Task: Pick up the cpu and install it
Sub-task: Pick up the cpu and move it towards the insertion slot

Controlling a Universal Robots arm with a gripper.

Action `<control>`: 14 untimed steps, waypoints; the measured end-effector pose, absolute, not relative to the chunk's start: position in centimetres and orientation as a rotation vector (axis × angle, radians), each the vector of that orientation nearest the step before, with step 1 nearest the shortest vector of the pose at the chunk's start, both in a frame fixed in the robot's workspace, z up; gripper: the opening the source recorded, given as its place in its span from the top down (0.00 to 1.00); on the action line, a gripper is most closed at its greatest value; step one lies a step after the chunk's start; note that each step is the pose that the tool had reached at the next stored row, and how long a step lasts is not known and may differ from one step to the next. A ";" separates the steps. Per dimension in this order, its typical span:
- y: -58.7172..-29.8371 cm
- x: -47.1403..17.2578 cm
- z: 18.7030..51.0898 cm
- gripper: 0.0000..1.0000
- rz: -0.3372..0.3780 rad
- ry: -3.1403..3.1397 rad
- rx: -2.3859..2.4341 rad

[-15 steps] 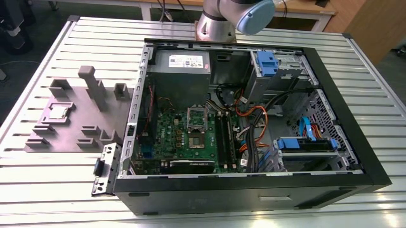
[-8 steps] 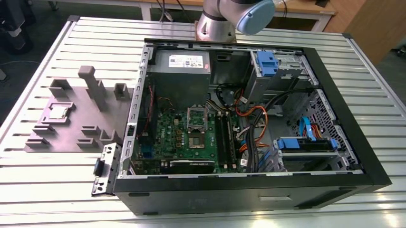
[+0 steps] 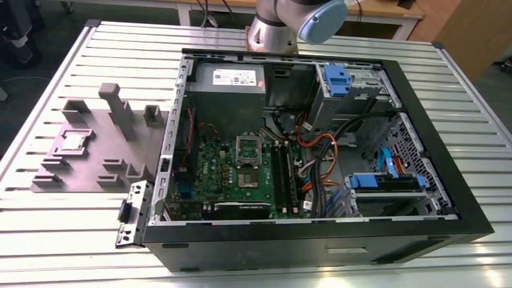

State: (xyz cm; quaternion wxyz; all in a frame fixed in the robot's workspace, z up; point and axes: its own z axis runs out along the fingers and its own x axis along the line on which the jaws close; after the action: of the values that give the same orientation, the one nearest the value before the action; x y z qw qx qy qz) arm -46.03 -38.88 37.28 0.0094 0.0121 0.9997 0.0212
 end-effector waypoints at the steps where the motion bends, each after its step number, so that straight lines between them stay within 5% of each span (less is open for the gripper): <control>1: -38.9 -46.0 37.2 0.41 0.066 3.122 0.038; 14: -38.9 -46.0 36.0 0.41 0.066 3.122 0.038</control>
State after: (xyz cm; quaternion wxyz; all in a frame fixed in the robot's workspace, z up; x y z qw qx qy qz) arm -46.04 -38.88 35.99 0.0092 0.0122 0.9997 0.0211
